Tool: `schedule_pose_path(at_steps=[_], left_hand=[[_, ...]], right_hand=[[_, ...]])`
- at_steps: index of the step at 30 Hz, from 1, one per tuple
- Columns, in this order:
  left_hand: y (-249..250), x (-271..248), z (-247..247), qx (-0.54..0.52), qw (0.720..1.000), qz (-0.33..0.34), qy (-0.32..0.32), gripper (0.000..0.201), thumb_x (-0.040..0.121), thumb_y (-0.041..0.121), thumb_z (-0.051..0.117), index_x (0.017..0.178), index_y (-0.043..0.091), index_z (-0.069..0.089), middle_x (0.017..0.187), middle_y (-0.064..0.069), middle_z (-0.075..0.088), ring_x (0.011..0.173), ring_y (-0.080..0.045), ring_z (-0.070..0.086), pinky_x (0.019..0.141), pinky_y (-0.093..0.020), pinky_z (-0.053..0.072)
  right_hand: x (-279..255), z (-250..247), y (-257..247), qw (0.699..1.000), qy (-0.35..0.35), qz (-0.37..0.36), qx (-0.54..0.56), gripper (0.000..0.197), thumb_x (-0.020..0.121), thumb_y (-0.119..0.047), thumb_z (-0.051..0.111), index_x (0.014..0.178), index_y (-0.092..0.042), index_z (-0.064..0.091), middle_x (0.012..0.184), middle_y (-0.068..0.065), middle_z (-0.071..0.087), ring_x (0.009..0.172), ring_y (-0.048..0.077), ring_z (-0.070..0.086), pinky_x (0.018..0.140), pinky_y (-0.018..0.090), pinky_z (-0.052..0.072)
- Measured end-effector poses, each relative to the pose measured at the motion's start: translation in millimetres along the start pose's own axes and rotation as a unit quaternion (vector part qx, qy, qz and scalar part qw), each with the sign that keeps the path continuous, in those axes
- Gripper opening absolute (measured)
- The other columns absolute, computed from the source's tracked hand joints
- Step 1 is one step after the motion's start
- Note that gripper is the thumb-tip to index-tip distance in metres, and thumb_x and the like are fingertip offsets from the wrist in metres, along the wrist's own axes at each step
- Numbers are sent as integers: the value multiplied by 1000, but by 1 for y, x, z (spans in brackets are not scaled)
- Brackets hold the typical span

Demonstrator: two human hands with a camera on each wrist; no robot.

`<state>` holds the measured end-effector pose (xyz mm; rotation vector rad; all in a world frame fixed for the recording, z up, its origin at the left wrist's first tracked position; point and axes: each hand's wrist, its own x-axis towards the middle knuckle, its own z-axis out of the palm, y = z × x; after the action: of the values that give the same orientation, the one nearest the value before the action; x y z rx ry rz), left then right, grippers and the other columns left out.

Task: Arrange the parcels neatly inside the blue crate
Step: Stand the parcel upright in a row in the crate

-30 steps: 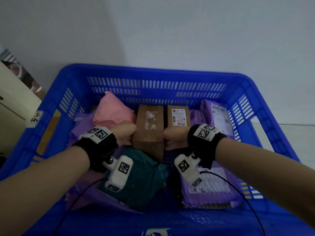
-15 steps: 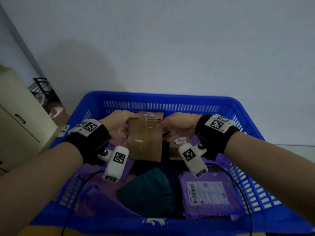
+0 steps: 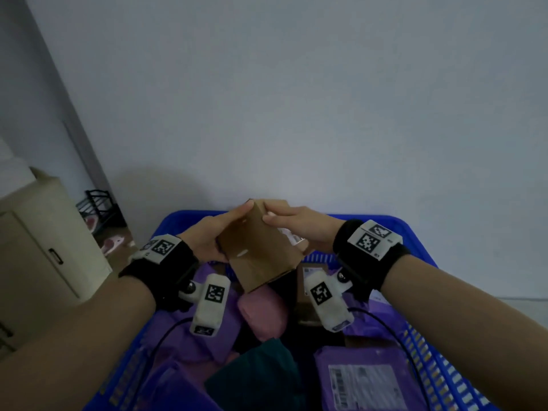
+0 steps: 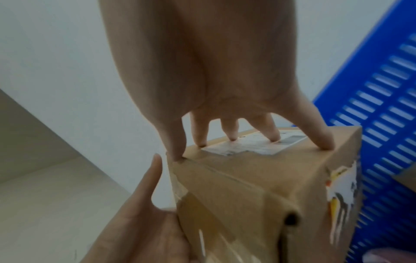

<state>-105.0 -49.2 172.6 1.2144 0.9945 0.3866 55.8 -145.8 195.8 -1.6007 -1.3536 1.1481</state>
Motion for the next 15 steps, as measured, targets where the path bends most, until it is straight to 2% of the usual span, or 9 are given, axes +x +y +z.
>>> schedule_pose_path(at_steps=[2,3,4,6,7,9,10,12,15], left_hand=[[-1,-1,3,-6,1000,4,14,96,44,66,81,124,17,60,127,-8,60,114,-26,56,73,-37,54],[-3,0,5,-11,1000,1,27,105,35,67,83,124,16,60,127,-8,60,115,-27,56,75,-38,55],[-5,2,5,-21,999,-3,41,110,28,67,84,123,15,61,125,-10,61,114,-29,56,77,-39,56],[-11,6,7,-43,997,-8,68,114,23,65,85,121,12,61,122,-12,61,112,-32,56,76,-41,57],[-15,8,8,-49,995,-10,81,115,21,65,85,120,10,60,121,-13,61,111,-33,57,75,-42,57],[-22,13,10,-51,992,-11,114,113,24,65,85,118,9,61,118,-15,63,107,-35,59,73,-42,58],[-26,15,10,-56,990,-1,129,109,29,65,83,118,8,61,115,-15,65,104,-34,62,74,-41,58],[-32,19,8,-69,986,17,152,101,39,63,78,120,6,60,115,-15,66,101,-34,64,81,-42,56],[-41,20,-4,-77,979,7,189,91,54,62,74,123,5,57,121,-16,61,105,-36,59,77,-40,53]], right_hand=[[-4,2,-3,1000,10,-11,-7,35,100,-13,43,134,-8,50,128,8,58,120,19,54,79,6,47],[-4,4,-2,1000,15,-12,-11,37,99,-11,44,136,-10,48,130,9,56,121,19,53,75,2,45],[-9,7,-4,999,20,-19,-17,39,99,-11,45,137,-11,47,133,9,55,123,19,51,76,2,44],[-10,14,-3,999,25,-13,-28,42,97,-19,50,139,-18,47,138,2,51,127,16,49,94,12,43],[-6,17,1,999,25,-7,-38,46,94,-27,54,139,-24,46,139,-5,49,129,14,47,104,20,40],[0,22,10,998,21,9,-60,63,79,-50,61,139,-37,44,143,-9,45,134,15,42,113,32,34],[3,24,13,998,19,20,-63,66,77,-53,62,139,-39,44,145,-7,43,135,16,40,114,35,33],[-1,27,9,998,9,41,-40,54,89,-39,58,141,-32,43,146,-4,43,135,15,39,113,30,33],[-5,19,11,996,-31,75,-31,46,96,-26,51,141,-19,44,143,-1,45,130,16,44,94,17,42]])
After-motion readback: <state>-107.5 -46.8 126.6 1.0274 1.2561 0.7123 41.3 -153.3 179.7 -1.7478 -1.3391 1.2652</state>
